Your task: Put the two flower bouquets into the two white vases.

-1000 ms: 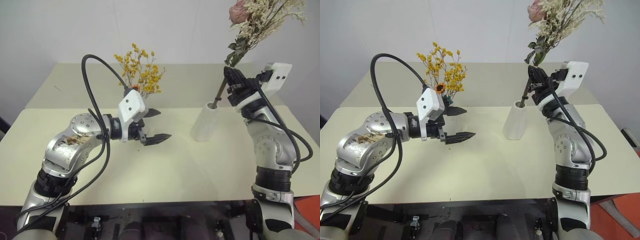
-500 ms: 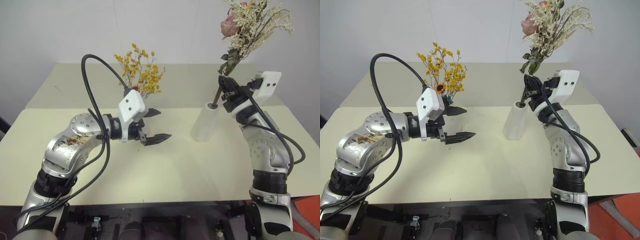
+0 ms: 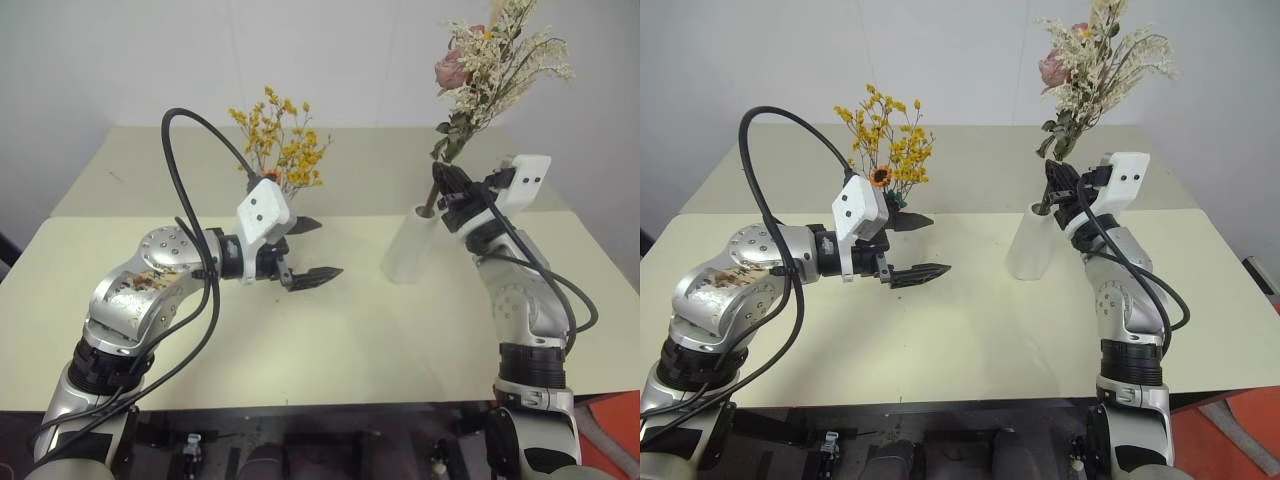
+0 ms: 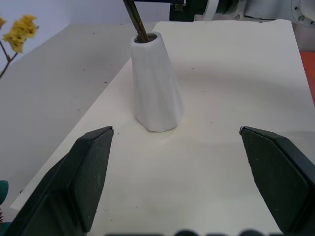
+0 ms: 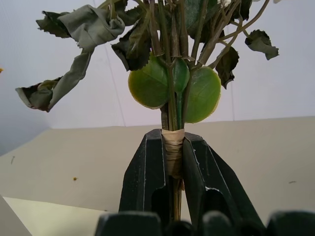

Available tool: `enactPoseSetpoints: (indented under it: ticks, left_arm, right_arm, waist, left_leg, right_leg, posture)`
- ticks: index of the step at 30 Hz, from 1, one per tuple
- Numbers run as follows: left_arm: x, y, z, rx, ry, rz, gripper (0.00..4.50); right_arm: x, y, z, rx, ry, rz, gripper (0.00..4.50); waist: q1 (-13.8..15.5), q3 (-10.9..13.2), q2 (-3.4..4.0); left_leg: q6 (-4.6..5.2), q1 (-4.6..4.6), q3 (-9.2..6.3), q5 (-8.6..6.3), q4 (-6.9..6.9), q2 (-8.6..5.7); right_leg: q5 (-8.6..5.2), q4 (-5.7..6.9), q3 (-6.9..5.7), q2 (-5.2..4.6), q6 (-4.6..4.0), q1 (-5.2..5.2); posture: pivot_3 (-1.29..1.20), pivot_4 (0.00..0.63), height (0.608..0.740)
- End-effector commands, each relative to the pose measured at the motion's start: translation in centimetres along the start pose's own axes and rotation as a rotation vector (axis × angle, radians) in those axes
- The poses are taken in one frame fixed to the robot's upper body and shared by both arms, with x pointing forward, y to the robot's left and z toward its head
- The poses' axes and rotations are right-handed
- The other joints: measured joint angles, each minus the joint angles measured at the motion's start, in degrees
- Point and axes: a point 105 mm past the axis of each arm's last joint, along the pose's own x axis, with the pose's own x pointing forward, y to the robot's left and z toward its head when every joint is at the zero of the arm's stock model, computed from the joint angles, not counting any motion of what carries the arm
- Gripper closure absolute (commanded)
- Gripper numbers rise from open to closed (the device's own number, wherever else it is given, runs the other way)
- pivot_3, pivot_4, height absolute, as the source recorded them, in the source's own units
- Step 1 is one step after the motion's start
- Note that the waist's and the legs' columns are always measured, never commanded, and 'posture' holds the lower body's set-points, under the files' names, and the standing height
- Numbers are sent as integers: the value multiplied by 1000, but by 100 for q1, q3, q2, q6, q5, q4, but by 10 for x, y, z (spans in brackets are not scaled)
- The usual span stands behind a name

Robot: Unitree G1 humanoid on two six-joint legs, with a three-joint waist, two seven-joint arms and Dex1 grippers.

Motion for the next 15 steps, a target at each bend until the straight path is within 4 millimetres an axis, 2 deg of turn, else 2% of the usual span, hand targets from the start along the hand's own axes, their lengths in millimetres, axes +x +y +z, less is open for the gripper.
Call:
enactPoseSetpoints:
  ticks: [1, 6, 15]
  left_arm:
    - [-5, 1, 14, 49, -42, 18, 0]
    - [-6, 2, 15, 49, -45, 19, 0]
    - [-5, 2, 13, 51, -43, 17, 0]
  right_arm:
    - [-4, 4, 15, -27, -87, 15, 4266]
    - [-7, 7, 18, -33, -133, 29, 4266]
    - [-11, 13, 17, -49, -152, 67, 1224]
  waist:
    - [0, 0, 0]
    - [-6, 0, 1]
    - [-1, 0, 0]
  left_leg:
    - [0, 0, 0, 0, 0, 0]
    - [0, 1, 0, 0, 0, 1]
    - [0, 1, 0, 0, 0, 0]
  right_leg:
    - [0, 0, 0, 0, 0, 0]
    - [-1, 2, 0, 1, 2, 0]
    - [0, 1, 0, 0, 1, 0]
  posture:
    - [0, 150, 740]
    - [0, 150, 740]
    - [0, 150, 740]
